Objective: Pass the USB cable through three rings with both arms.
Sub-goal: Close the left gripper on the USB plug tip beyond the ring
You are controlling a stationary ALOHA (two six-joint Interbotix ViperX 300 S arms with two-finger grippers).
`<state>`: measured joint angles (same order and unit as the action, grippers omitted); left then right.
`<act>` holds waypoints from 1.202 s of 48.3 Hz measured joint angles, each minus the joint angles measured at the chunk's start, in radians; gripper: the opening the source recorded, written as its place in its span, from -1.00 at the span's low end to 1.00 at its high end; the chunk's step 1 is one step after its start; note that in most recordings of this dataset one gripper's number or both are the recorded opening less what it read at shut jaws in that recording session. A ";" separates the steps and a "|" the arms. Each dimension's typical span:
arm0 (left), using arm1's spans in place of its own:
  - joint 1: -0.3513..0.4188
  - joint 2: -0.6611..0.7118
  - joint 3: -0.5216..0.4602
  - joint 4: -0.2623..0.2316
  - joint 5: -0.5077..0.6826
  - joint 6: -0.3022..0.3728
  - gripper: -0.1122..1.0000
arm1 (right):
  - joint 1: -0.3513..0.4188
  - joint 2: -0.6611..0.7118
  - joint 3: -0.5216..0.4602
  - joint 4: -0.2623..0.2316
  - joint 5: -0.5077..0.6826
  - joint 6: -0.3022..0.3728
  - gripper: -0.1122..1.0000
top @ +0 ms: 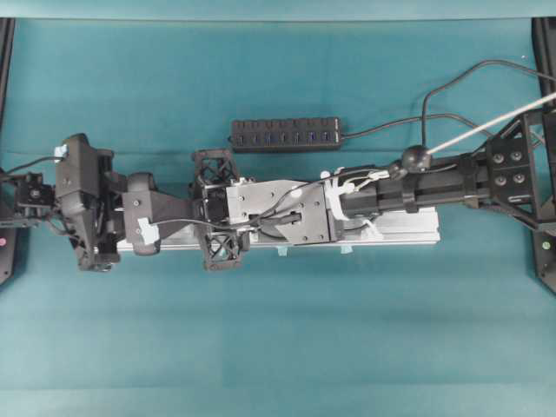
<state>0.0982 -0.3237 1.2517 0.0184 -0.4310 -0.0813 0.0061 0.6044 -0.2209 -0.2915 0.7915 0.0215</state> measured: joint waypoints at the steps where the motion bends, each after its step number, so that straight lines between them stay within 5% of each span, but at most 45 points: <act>1: 0.000 -0.002 0.002 0.000 0.005 0.000 -0.15 | 0.000 0.000 0.000 0.000 -0.003 0.000 -0.95; 20: -0.008 0.029 0.006 0.000 0.012 -0.008 0.76 | 0.000 0.003 -0.005 0.003 -0.021 0.020 -0.95; 32: -0.008 0.100 -0.025 0.000 0.012 -0.008 0.77 | 0.000 0.003 -0.006 0.003 -0.031 0.023 -0.95; 42: -0.008 0.163 -0.057 0.000 0.011 -0.003 0.53 | 0.000 0.002 -0.005 0.003 -0.049 0.023 -0.95; 58: -0.006 0.173 -0.063 0.002 0.008 0.012 -0.49 | 0.006 0.002 -0.005 0.011 -0.048 0.040 -0.95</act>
<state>0.0920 -0.1503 1.1888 0.0199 -0.4234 -0.0690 0.0123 0.6059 -0.2255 -0.2807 0.7440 0.0614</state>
